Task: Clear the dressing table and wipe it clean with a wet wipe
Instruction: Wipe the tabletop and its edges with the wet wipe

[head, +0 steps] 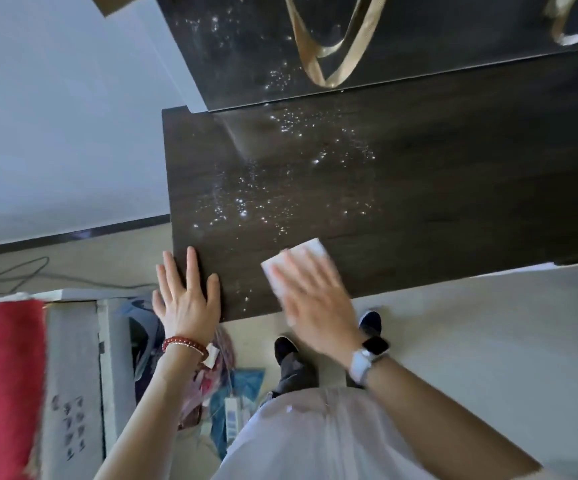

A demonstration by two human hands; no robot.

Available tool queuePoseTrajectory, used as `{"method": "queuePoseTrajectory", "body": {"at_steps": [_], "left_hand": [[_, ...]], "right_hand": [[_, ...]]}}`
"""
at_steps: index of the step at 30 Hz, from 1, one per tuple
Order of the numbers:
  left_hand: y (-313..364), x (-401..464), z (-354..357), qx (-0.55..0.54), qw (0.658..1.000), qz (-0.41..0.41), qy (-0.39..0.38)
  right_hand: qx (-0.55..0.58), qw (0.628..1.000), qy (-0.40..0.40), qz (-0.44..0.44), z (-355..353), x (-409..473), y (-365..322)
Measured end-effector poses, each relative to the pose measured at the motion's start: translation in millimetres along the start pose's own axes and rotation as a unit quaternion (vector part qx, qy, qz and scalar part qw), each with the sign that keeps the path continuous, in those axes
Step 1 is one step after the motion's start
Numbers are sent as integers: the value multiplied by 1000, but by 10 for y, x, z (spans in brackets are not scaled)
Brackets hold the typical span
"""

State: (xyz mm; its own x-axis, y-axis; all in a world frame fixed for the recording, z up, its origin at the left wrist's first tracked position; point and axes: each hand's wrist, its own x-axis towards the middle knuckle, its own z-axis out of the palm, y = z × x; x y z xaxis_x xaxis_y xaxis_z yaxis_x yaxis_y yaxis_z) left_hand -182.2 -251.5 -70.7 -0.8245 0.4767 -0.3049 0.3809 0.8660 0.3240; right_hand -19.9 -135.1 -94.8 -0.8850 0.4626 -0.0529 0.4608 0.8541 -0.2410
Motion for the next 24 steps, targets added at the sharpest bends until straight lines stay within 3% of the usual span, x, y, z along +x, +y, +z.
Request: {"method": "queuePoseTrajectory", "body": {"at_steps": [2,4,6,8,11,15,17,21,24], "left_hand": [[-6,-7,15,-35,999,12,-8],[-14,-6,10,-59,998,27,-4],[-34,10,-19,-97,995,34,-3],[-85,24,-63,-196,980,15,-12],[-152,26,-200,-399,916,-1,-47],[-268,16,-389,-519,847,-65,-100],[-323,-7,-400,-495,860,-39,-119],[-397,-69,-316,-496,861,-51,-104],[-450,-83,-280,-524,846,-75,-70]], "right_hand": [[-25,986,40,158,-67,-66,437],[-19,948,71,311,-163,-35,638],[6,932,75,354,-147,136,417],[16,962,63,265,-42,292,-65],[27,997,17,72,106,363,-893],[-21,988,-68,-137,109,253,-1131],[-18,988,-75,-135,85,273,-835],[7,998,-24,50,4,666,-582],[-1,998,-64,3,57,842,-987]]}}
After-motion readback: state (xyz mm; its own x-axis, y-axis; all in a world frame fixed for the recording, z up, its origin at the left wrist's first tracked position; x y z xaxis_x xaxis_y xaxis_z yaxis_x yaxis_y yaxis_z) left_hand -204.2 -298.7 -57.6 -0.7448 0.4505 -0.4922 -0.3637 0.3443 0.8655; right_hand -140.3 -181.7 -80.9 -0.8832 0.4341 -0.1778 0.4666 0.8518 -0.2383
